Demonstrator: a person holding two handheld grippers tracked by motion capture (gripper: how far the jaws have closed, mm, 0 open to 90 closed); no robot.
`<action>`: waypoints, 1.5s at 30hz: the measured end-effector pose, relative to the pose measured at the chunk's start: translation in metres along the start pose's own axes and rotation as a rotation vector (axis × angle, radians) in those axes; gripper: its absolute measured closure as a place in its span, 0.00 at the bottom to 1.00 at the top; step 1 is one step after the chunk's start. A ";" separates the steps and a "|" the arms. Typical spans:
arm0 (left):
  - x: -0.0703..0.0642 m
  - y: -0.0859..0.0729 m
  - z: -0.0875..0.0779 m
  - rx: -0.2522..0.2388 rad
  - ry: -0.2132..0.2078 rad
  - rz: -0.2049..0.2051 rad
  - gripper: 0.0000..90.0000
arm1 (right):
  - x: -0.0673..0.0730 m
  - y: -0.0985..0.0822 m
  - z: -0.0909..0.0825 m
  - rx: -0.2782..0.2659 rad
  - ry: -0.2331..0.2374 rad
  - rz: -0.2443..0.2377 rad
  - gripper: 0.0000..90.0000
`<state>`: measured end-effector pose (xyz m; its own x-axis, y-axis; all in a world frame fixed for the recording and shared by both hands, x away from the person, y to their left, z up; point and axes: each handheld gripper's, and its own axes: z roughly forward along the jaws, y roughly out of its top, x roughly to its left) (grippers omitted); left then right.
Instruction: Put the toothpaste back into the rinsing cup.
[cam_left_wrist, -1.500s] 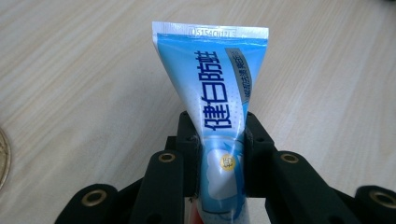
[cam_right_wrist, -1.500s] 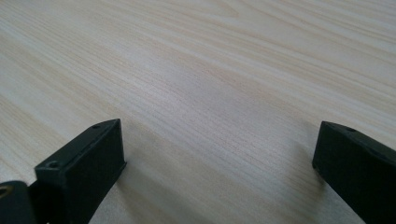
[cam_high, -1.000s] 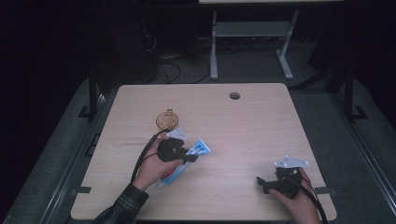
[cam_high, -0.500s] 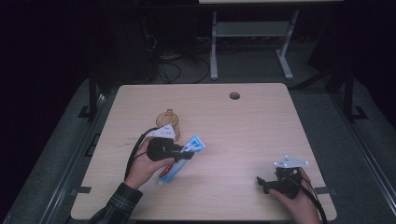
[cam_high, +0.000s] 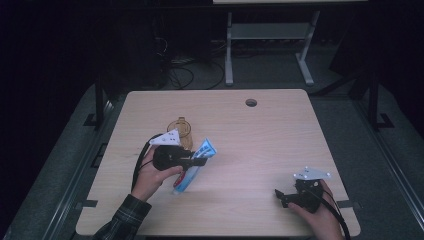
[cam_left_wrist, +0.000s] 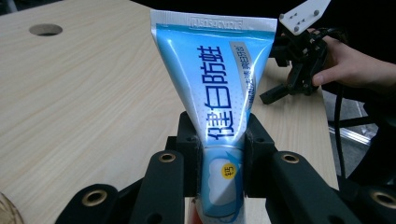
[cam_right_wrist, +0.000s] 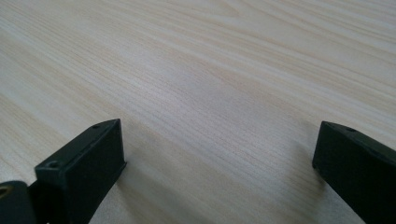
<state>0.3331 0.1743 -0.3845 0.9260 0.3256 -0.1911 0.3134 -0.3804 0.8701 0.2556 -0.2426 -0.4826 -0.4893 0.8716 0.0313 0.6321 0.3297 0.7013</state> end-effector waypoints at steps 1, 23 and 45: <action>0.000 0.002 -0.001 -0.003 0.002 0.002 0.81 | 0.000 0.000 0.000 0.000 0.000 0.000 0.02; 0.005 0.036 -0.021 -0.061 0.037 0.045 0.81 | 0.000 0.000 0.000 -0.002 -0.002 0.000 0.02; 0.030 0.066 -0.034 -0.100 0.110 0.039 0.81 | 0.000 0.000 0.000 -0.001 -0.001 0.000 0.02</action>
<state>0.3739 0.1883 -0.3178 0.9066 0.4075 -0.1097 0.2496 -0.3081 0.9180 0.2556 -0.2426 -0.4826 -0.4888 0.8719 0.0307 0.6317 0.3294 0.7018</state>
